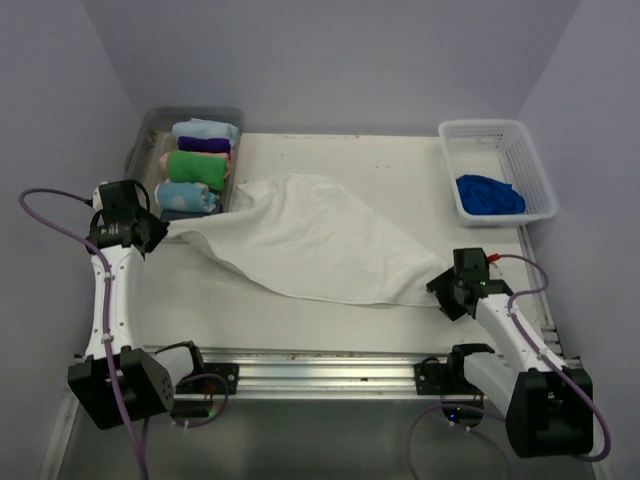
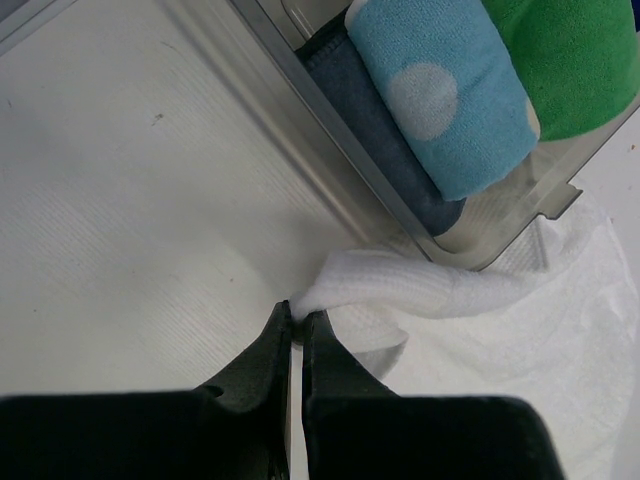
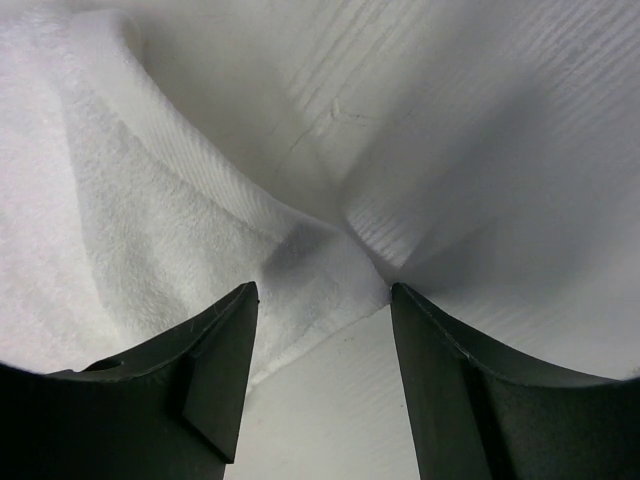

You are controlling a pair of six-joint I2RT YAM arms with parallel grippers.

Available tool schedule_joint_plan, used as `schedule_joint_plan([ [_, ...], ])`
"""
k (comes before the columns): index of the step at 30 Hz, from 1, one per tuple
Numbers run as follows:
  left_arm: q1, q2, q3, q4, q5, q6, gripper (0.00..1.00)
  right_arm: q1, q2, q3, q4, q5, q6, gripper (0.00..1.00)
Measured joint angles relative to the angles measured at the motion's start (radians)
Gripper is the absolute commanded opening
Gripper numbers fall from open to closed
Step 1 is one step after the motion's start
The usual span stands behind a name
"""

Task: Roll the towels
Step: Flatten the towel

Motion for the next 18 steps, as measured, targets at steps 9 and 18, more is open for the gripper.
schedule_joint_plan([
  [9,0.0,0.001,-0.03,0.003,0.004,0.0,0.0,0.076,0.063,0.05,-0.091,0.084,0.054,0.61],
  [18,0.0,0.011,-0.03,0.004,0.005,0.0,0.0,0.089,0.148,0.081,-0.093,0.113,0.066,0.46],
])
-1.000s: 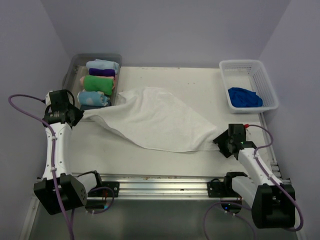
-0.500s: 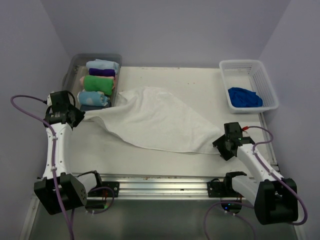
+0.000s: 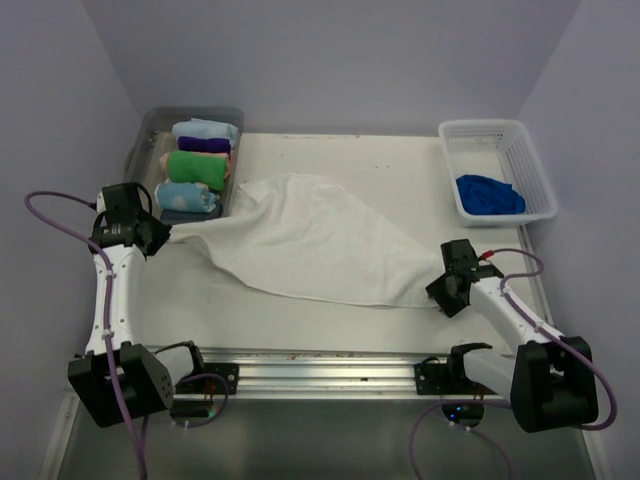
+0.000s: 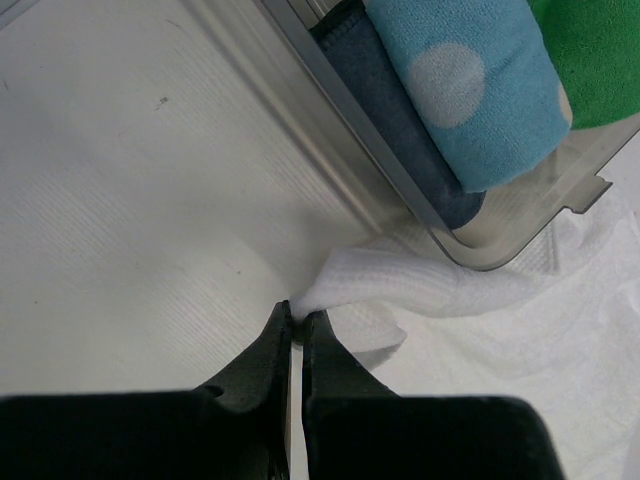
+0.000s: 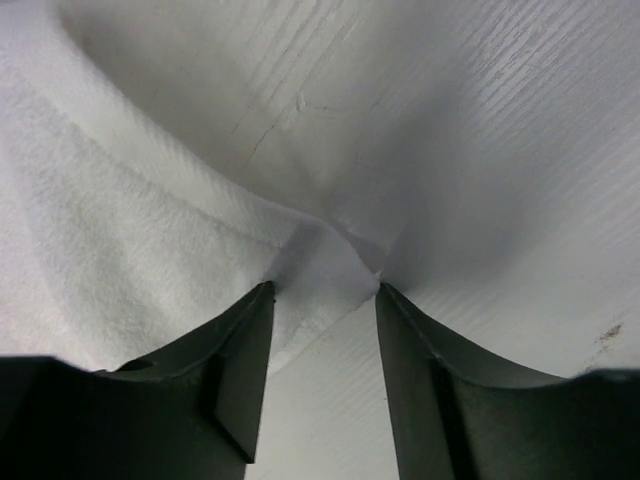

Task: Roll the towels
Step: Flatten the towel

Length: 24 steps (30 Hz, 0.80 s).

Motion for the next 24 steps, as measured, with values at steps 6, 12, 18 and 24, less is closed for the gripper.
schedule_joint_plan([
  [6,0.0,0.0,0.0,0.0,0.0,0.0,0.0,0.0,0.054,0.024,-0.002,0.01,0.002,0.28],
  [12,0.0,0.0,0.0,-0.001,0.0,0.001,0.0,0.0,0.066,0.023,0.022,0.015,0.013,0.0],
  [18,0.0,0.0,0.0,-0.001,0.002,0.003,0.0,0.0,0.033,0.023,0.019,0.018,0.018,0.0],
  [24,0.0,0.023,0.006,-0.004,0.036,0.031,0.0,0.001,-0.089,0.103,-0.105,0.051,-0.019,0.0],
])
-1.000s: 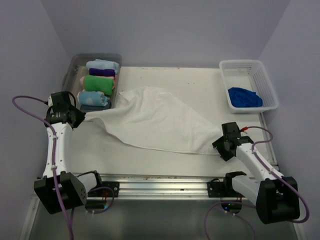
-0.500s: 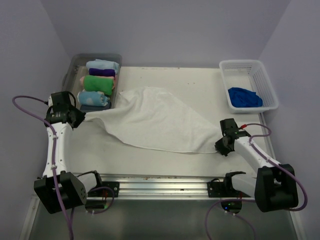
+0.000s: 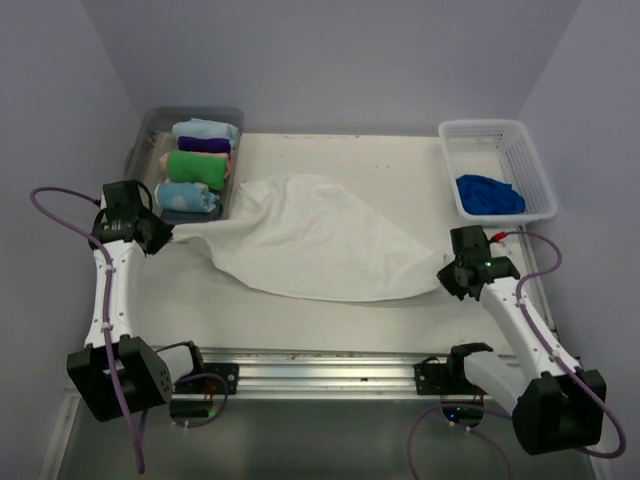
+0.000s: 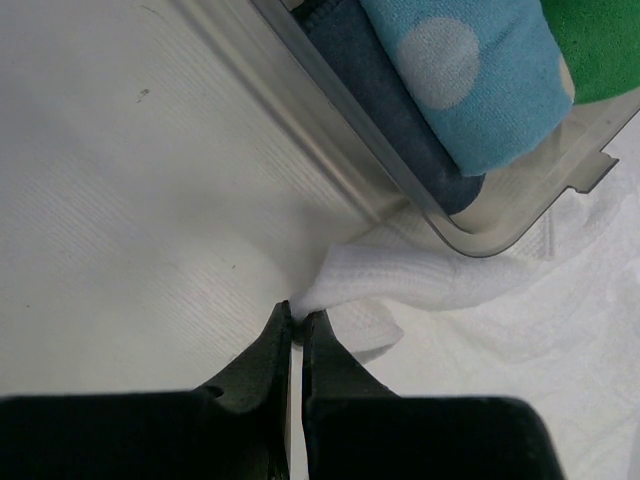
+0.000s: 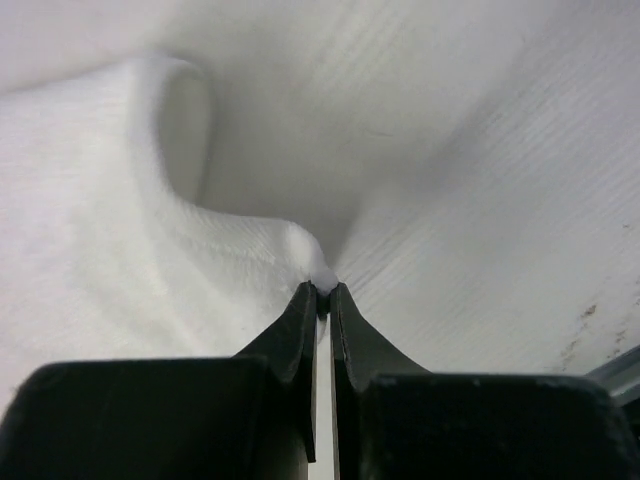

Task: Roll the towels
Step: Flatten the towel

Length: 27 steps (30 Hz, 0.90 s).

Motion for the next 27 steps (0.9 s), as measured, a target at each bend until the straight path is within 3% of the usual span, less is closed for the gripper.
schedule_joint_plan([
  [4,0.0,0.008,0.053,-0.013,0.032,0.012,0.0,-0.002,-0.042,0.29,-0.083,0.046,-0.061,0.0],
  [13,0.0,-0.012,0.404,-0.021,0.118,0.001,0.0,-0.011,-0.039,0.957,-0.144,0.221,-0.251,0.0],
  [19,0.0,-0.095,0.478,-0.008,0.159,-0.048,0.0,-0.012,-0.042,1.217,-0.185,0.303,-0.346,0.0],
  [27,0.0,-0.149,0.702,-0.026,0.137,-0.055,0.0,-0.012,-0.079,1.452,-0.249,0.422,-0.463,0.0],
])
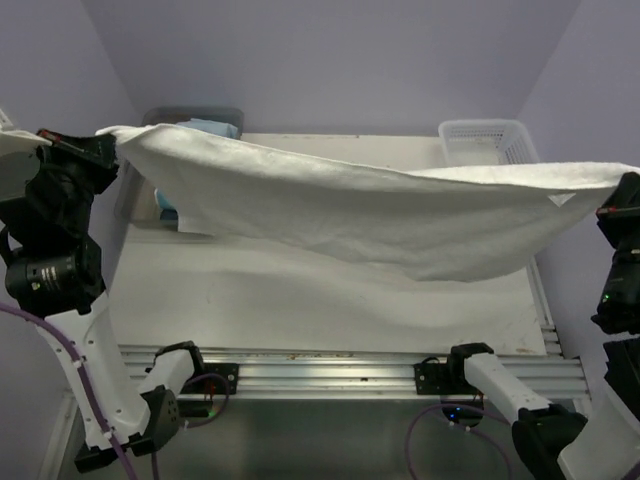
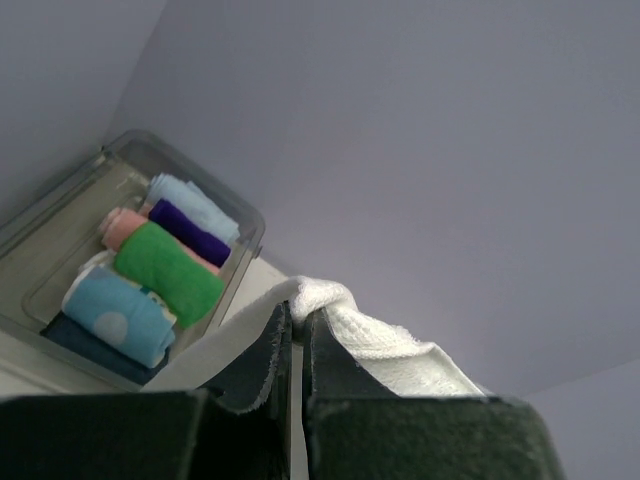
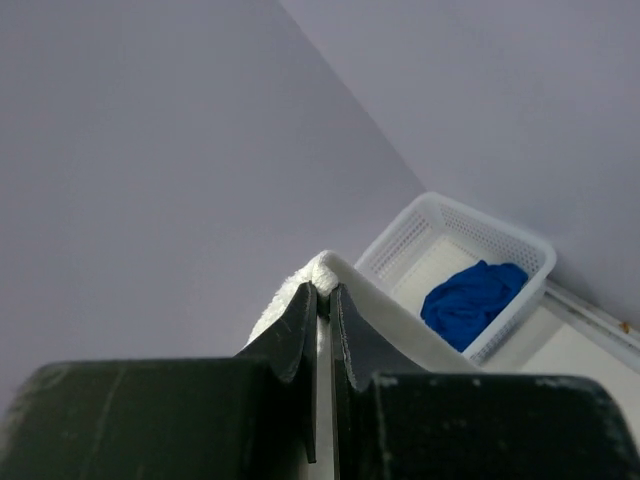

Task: Roll the towels
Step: Flatten the towel

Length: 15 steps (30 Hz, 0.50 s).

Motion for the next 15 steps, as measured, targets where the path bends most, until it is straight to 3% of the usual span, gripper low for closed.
schedule_joint_plan([
  [9,-0.021,-0.11,0.264,-0.054,-0.114,0.018,0.0,0.064,-0.095,0.121,-0.039,0.14,-0.08,0.0],
  [15,-0.091,-0.19,0.252,-0.103,-0.268,0.04,0.0,0.076,-0.157,-0.059,-0.056,0.185,-0.087,0.0],
])
